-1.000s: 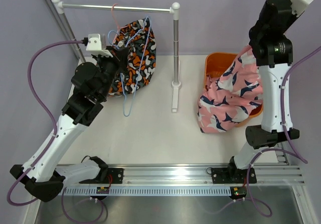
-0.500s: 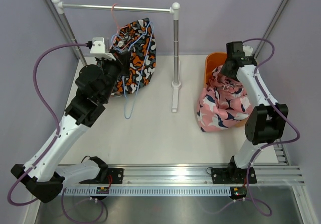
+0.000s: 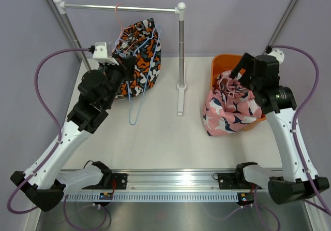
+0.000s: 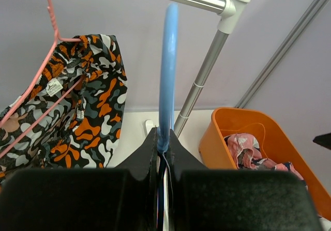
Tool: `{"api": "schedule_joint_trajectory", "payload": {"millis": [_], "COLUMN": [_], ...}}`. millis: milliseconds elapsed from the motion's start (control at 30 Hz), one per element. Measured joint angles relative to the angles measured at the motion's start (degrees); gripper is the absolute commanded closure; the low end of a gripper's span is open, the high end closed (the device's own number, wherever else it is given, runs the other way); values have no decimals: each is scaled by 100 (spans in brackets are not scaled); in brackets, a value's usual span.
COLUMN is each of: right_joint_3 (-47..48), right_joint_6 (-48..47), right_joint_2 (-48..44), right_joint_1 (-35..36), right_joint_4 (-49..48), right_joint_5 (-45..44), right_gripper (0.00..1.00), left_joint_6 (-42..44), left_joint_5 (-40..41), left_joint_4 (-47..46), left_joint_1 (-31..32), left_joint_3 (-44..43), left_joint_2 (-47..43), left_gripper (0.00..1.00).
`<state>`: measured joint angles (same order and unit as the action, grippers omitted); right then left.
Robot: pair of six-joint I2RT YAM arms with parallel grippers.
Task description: Remove the shorts from the hanger
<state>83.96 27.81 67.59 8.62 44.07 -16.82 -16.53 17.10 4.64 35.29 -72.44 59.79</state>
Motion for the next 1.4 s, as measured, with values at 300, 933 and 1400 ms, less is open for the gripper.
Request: {"api": "schedule_joint_trajectory", "payload": {"millis": [300, 933, 1400], "right_joint_3": [-1971, -4677, -6548], "right_joint_6": [170, 1279, 2658], "right_joint_2": [-1128, -2909, -3650], "right_joint_1": [540, 1397, 2201], "right_joint_4": [166, -264, -1637], "right_joint_5": [199, 776, -538], "right_gripper": [1, 1, 1], "left_joint_6": [-85, -149, -144], "left_joint_5": [-17, -103, -177], "left_joint_4": [-4, 31, 216], "left_joint_1": [0, 0, 0], "left_joint_3": [61, 87, 321], "left_joint_2": [-201, -313, -319], "left_gripper": [100, 100, 100]}}
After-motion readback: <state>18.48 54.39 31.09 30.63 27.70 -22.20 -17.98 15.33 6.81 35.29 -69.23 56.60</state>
